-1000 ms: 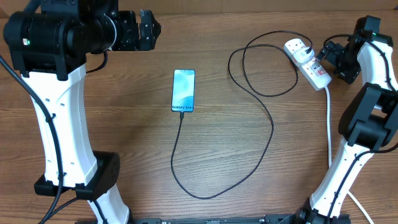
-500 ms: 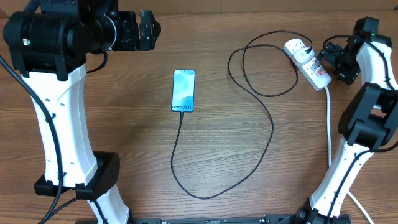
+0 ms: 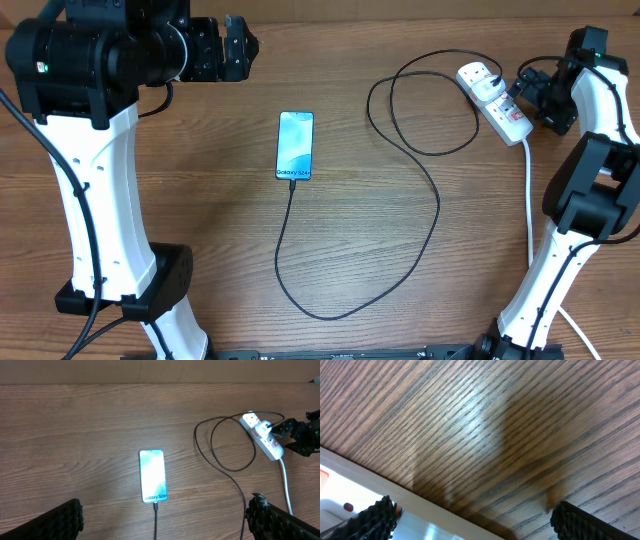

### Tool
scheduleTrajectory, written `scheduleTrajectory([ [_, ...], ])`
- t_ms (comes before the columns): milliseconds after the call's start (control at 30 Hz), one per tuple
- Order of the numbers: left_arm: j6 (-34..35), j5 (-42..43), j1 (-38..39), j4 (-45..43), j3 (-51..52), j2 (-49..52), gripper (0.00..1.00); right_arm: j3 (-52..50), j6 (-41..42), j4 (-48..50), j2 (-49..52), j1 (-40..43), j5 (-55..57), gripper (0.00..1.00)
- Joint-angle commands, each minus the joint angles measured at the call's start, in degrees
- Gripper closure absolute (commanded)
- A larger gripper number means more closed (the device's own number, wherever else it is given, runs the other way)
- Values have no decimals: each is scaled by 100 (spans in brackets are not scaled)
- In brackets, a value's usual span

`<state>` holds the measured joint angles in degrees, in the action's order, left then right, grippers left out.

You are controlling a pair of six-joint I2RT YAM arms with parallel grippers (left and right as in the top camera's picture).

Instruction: Plug charger to phone and switch on socket

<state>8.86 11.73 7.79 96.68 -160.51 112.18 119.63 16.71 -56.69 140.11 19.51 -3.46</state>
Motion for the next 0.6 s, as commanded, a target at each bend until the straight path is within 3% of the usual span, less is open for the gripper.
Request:
scheduleTrajectory([
  [0, -4, -31, 11, 11, 17, 28, 0, -44, -2, 0, 114, -155, -68, 0],
  [567, -2, -31, 11, 11, 17, 28, 0, -44, -28, 28, 114, -155, -170, 0],
])
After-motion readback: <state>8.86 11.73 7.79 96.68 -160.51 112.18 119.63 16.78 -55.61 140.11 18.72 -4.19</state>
